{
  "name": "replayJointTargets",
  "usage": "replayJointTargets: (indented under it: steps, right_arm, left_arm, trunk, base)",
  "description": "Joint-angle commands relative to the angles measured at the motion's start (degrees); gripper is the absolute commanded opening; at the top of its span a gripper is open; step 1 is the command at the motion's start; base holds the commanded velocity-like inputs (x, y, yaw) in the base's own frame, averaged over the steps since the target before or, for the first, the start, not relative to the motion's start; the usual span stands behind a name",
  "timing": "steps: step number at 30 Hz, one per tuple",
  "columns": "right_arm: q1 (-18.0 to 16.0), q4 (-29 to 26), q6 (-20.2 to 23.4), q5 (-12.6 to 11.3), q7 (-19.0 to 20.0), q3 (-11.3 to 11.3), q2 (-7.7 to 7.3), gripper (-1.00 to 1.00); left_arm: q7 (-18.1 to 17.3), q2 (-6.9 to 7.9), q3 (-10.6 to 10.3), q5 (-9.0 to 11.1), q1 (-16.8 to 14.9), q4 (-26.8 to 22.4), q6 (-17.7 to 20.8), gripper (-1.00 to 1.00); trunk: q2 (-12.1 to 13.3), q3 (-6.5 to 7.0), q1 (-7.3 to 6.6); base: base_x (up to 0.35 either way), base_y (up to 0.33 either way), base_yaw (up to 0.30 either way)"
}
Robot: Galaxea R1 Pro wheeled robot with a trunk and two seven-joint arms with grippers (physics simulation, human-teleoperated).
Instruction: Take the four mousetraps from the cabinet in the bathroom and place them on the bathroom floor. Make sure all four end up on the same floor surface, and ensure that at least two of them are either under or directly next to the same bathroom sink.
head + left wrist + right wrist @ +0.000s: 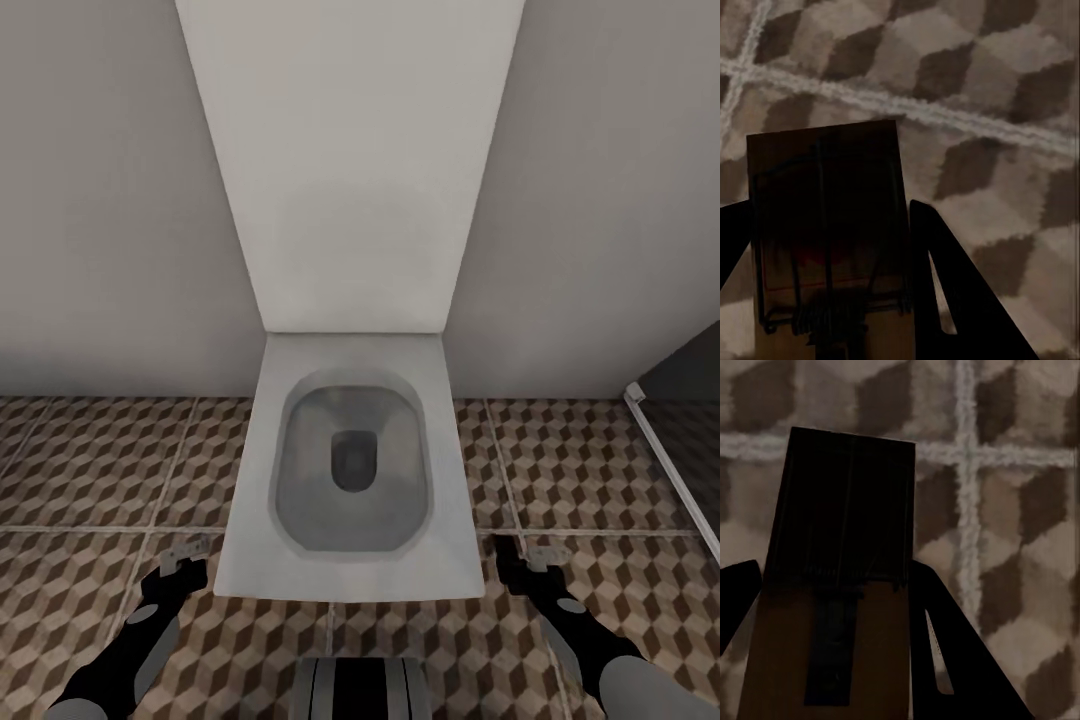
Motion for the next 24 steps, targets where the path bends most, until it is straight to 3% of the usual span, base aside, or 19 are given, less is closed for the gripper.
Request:
replayJointTargets:
  steps: [1,14,24]
  right_arm:
    - [-0.02,-0.76,-0.19,-0.18,0.02,0.05,0.01,-1.00]
    - [-0.02,-7.71,-0.19,-0.25,0.02,0.02,0.06,-1.00]
    - [-0.03,-10.25,-0.19,-0.31,-0.47,0.00,0.06,-1.00]
  left_arm:
    - [-0.13,0.03,-0.14,0.25,-0.12,-0.60,-0.08,-1.00]
    - [-1.71,0.03,-0.14,0.17,-1.92,-7.75,0.50,-1.00]
    - [-1.75,-0.31,-0.07,0.24,-2.14,-8.28,0.10,-1.00]
  trunk:
    - [-0.01,-0.03,-0.01]
    - [-0.01,-0.03,-0.01]
    - [-0.01,-0.03,-0.01]
  base:
    - [0.000,0.000,0.000]
    - [0.000,0.000,0.000]
    - [0.000,0.000,0.000]
